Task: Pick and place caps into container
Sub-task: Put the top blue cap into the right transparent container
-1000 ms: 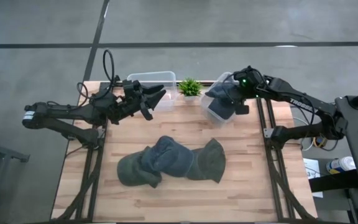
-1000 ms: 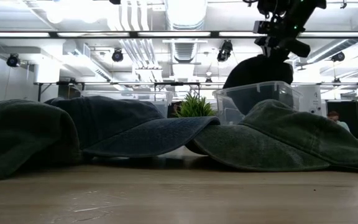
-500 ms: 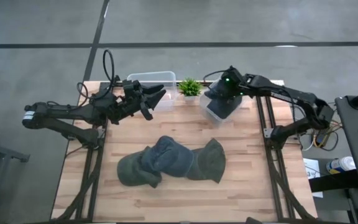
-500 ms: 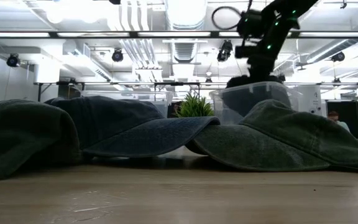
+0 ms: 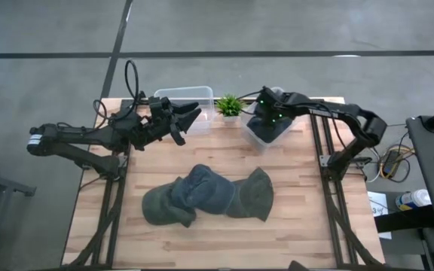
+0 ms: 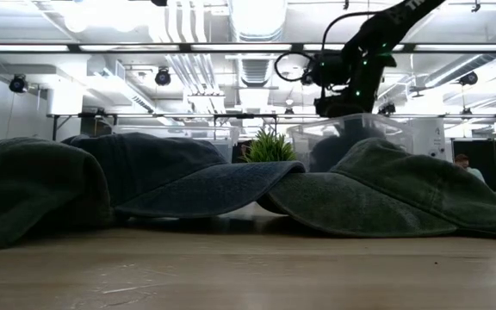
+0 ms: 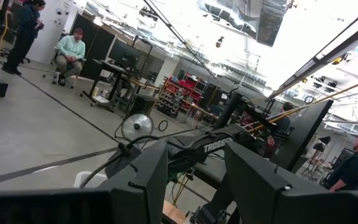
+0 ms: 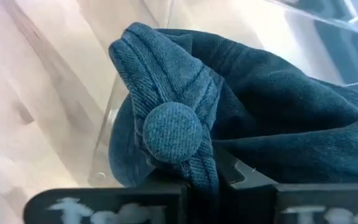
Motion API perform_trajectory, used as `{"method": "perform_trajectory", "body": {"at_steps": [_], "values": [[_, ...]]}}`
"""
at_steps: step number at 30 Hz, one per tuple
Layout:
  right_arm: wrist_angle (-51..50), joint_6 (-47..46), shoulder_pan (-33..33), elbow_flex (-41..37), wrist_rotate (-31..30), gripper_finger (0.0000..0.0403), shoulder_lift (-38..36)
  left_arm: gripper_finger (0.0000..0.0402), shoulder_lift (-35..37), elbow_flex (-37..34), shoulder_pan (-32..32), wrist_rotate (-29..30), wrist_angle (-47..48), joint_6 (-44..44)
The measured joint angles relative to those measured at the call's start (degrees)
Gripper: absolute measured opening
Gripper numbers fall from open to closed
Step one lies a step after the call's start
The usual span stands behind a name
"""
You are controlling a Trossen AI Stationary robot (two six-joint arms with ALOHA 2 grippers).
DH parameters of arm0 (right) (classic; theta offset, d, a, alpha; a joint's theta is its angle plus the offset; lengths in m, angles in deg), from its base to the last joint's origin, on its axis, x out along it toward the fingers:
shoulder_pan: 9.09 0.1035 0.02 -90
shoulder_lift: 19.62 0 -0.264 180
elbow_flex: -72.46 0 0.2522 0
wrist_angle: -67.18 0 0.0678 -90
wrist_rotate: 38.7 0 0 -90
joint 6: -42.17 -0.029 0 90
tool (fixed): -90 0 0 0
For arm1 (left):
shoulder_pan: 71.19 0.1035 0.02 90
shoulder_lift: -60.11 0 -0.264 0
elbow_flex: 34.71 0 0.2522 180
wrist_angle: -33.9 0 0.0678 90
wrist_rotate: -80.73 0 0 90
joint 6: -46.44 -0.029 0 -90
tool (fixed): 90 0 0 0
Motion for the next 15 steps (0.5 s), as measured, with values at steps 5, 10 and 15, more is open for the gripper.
{"method": "perform_trajectory", "body": {"at_steps": [5, 10, 15], "values": [[0.6, -1.2, 0.0, 0.9, 2.3, 0.0013, 1.2, 0.0153, 0.0, 0.0, 0.0, 0.0, 0.0, 0.0], [0.9, -2.6, -0.4, 1.7, 3.1, 0.0041, 0.5, 0.0153, 0.0, 0.0, 0.0, 0.0, 0.0, 0.0], [-0.2, -4.8, -1.5, 1.7, 4.3, 0.0110, -0.1, 0.0153, 0.0, 0.0, 0.0, 0.0, 0.0, 0.0]]}}
